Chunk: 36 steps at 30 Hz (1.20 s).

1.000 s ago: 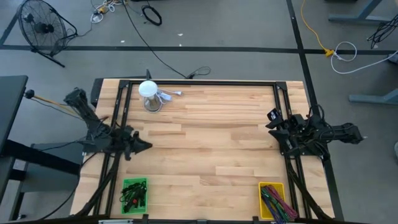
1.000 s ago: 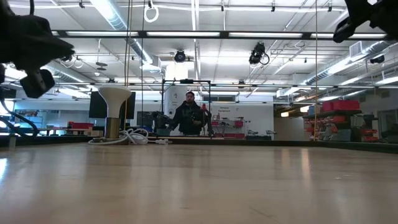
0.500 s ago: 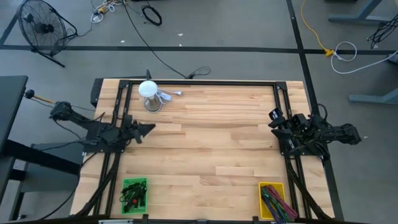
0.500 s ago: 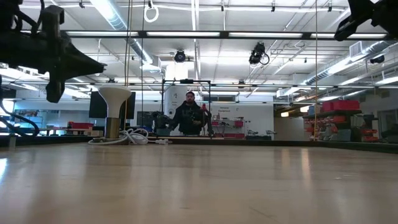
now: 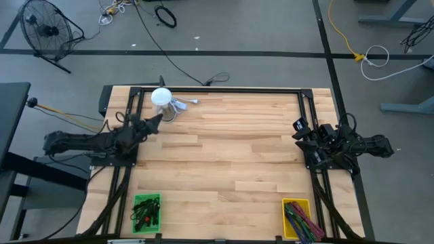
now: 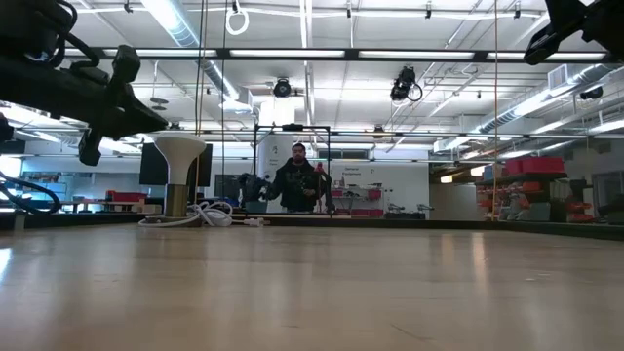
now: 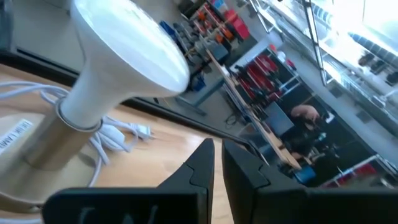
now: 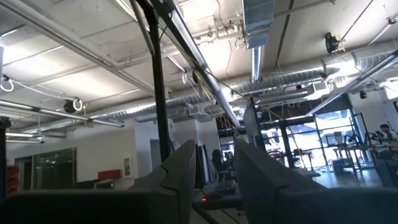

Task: Pick & Place USB Port
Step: Return to Home Position

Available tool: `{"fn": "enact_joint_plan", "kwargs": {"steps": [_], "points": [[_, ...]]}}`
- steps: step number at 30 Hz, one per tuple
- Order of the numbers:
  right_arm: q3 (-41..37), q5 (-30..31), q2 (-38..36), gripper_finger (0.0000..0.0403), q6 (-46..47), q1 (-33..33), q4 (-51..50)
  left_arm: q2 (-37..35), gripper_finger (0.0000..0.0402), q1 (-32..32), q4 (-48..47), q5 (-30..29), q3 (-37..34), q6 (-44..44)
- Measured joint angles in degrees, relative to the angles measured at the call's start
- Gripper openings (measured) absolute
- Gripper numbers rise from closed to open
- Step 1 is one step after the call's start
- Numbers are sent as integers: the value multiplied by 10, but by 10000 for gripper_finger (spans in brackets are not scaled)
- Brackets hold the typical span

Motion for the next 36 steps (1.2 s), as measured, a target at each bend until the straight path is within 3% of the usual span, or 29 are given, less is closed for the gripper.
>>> {"fn": "enact_joint_plan", "kwargs": {"steps": [12,22,33,36], "points": [[0,0,0,111,0,0,-1,0,34,14,7,1,0,0],[0,0,0,111,0,0,-1,-1,34,61,8,1,0,0],[0,0,0,111,0,0,0,0,34,63,9,0,0,0],[0,4,0,111,-32,0,-2,0,34,63,9,-32,0,-5]]}}
